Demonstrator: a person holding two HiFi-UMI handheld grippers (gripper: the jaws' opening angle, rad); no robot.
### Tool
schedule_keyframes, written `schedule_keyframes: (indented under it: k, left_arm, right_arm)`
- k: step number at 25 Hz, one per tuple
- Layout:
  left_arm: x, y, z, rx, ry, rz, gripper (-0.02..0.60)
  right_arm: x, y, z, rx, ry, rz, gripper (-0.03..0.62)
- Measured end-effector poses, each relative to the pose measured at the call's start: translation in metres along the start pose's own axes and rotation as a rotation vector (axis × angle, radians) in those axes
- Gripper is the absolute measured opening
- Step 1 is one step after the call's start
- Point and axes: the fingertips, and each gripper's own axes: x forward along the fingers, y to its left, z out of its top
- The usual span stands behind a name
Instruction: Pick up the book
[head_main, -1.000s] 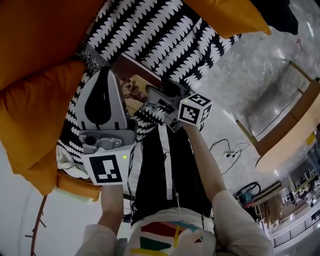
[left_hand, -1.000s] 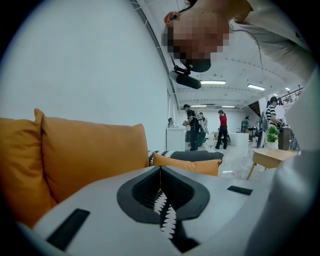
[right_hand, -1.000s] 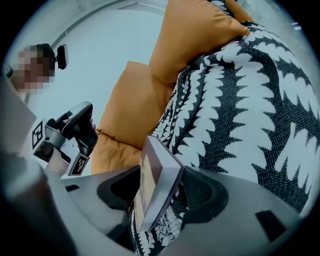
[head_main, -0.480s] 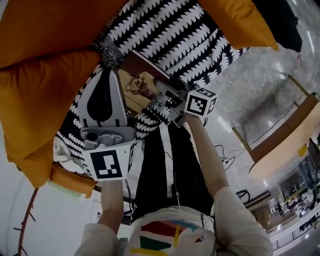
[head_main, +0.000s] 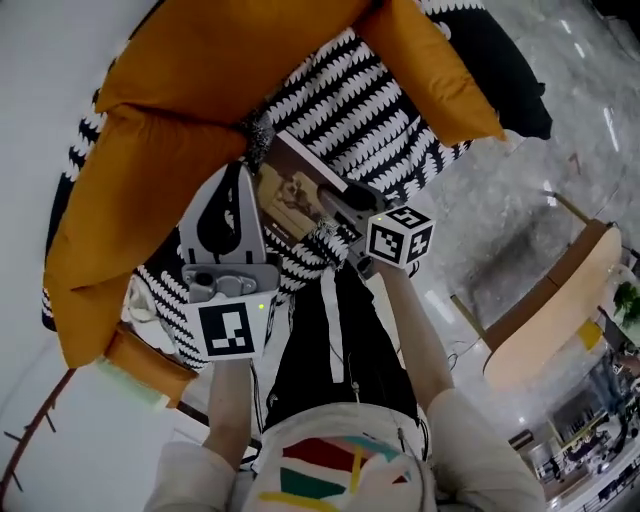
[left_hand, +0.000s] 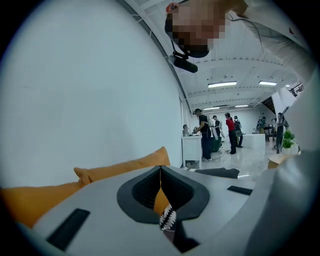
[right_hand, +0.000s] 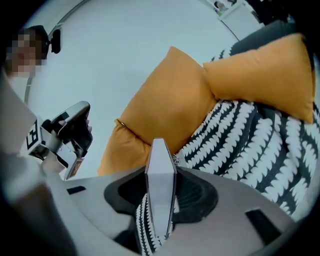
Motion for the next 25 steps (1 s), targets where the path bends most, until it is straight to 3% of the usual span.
schedule_keyframes:
  k: [6, 10, 13, 20, 25]
  left_arm:
    - [-0.026, -0.002, 0.093, 0.020, -0.087, 0.012, 0.008]
    - [-0.055, 0.002, 0.130, 0.012, -0.106, 0.052, 0.008]
    - [-0.084, 0.003, 0.152, -0.048, -0.112, 0.060, 0.009]
    - [-0.120, -0.014, 0.228, 0.019, -0.243, 0.007, 0.008]
    - [-0.143, -0.008, 0.250, 0.042, -0.290, 0.007, 0.008]
  right_arm:
    - [-0.061, 0.080, 0.082, -0.094, -0.123, -0.012, 0.158]
    - [-0.103, 0.140, 0.123, -0.148, -0.245, -0.011, 0.158]
    - [-0.142, 0.192, 0.134, -0.171, -0.320, -0.007, 0.158]
    - [-0.222, 0.292, 0.173, -0.271, -0.544, 0.067, 0.158]
    - [-0.251, 0.343, 0.173, -0.292, -0.607, 0.156, 0.158]
